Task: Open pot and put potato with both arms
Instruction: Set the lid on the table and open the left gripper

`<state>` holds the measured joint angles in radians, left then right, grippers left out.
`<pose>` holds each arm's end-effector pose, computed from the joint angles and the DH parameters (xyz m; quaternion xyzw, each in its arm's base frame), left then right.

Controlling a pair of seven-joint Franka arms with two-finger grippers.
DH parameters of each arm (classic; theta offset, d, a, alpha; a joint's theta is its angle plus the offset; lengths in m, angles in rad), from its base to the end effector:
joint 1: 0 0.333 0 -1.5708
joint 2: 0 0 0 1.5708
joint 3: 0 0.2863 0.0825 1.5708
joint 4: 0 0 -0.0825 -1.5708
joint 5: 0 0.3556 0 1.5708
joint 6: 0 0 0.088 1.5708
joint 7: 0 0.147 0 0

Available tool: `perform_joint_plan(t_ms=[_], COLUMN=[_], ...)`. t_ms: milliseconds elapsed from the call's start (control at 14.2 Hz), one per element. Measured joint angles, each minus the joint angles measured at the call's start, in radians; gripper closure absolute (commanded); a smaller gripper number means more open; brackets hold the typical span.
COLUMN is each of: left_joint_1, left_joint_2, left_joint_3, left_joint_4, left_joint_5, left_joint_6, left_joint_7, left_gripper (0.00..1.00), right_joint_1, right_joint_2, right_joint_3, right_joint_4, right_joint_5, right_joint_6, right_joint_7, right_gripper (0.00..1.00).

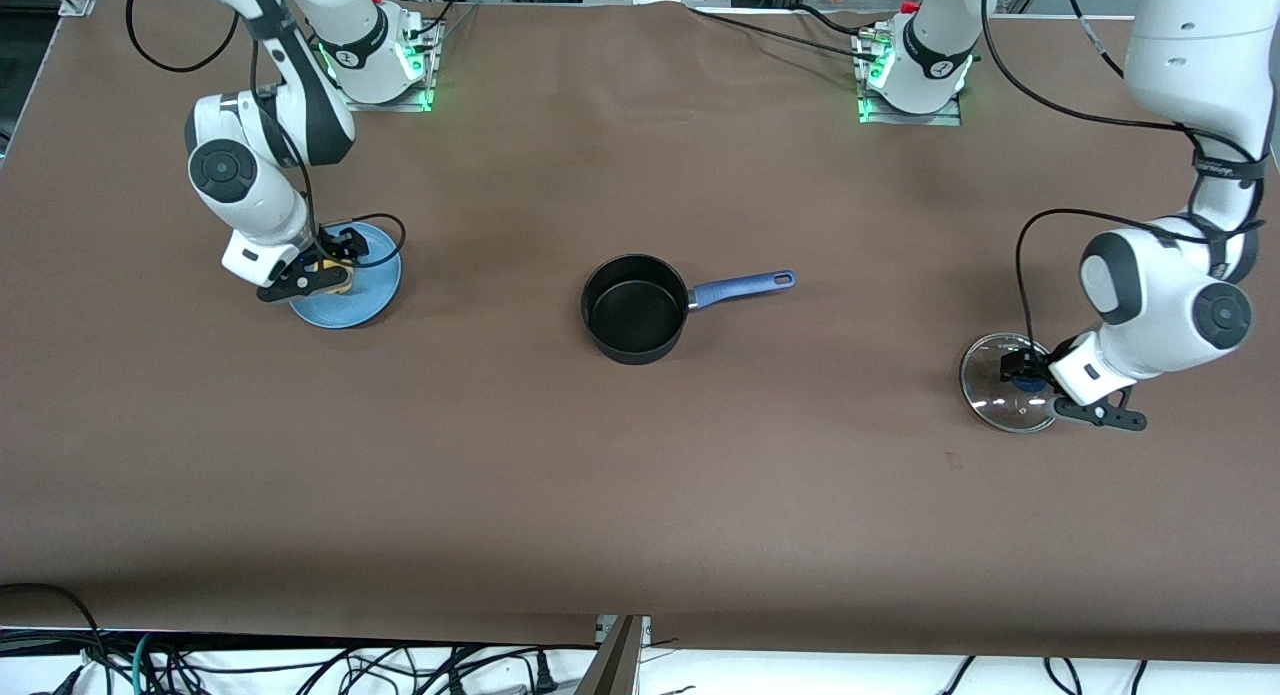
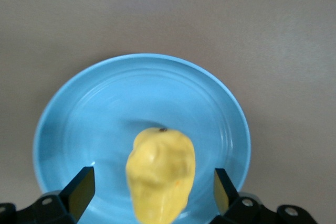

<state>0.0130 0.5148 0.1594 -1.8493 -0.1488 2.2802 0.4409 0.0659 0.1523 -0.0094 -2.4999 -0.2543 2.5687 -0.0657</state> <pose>0.5903 0.0932 0.1956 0.9949 -0.0921 -0.0310 0.0256 0.4399 0.0233 0.1747 0.9825 0.1697 -0.0418 0.0647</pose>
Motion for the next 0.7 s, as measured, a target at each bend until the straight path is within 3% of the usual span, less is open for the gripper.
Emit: perform_joint_plan(t_ms=[141, 282, 493, 704], left_joint_1=[-0.001, -0.005, -0.007, -0.007], left_joint_2=[-0.036, -0.076, -0.148, -0.210], left_joint_3=[-0.005, -0.015, -0.050, -0.089], left_joint_4=[0.107, 0.232, 0.345, 0.391], left_joint_5=[-0.002, -0.001, 0.001, 0.037], left_joint_6=[-0.192, -0.382, -0.568, -0.696], left_joint_7=[-0.034, -0.117, -0.257, -0.373], left_gripper=[0.00, 0.00, 0.00, 0.00], right_joint_1=[0.000, -0.001, -0.001, 0.000], right_joint_2=[0.049, 0.073, 0.070, 0.051], right_joint_3=[-0.022, -0.035, -0.036, -0.031], right_joint_4=[-0.018, -0.019, -0.018, -0.005], right_joint_5=[-0.003, -0.005, -0.005, -0.006], right_joint_6=[0.072, 0.090, 0.086, 0.051], right_joint_7=[-0.001, -0.004, -0.006, -0.007], right_gripper=[0.44, 0.67, 0.75, 0.75])
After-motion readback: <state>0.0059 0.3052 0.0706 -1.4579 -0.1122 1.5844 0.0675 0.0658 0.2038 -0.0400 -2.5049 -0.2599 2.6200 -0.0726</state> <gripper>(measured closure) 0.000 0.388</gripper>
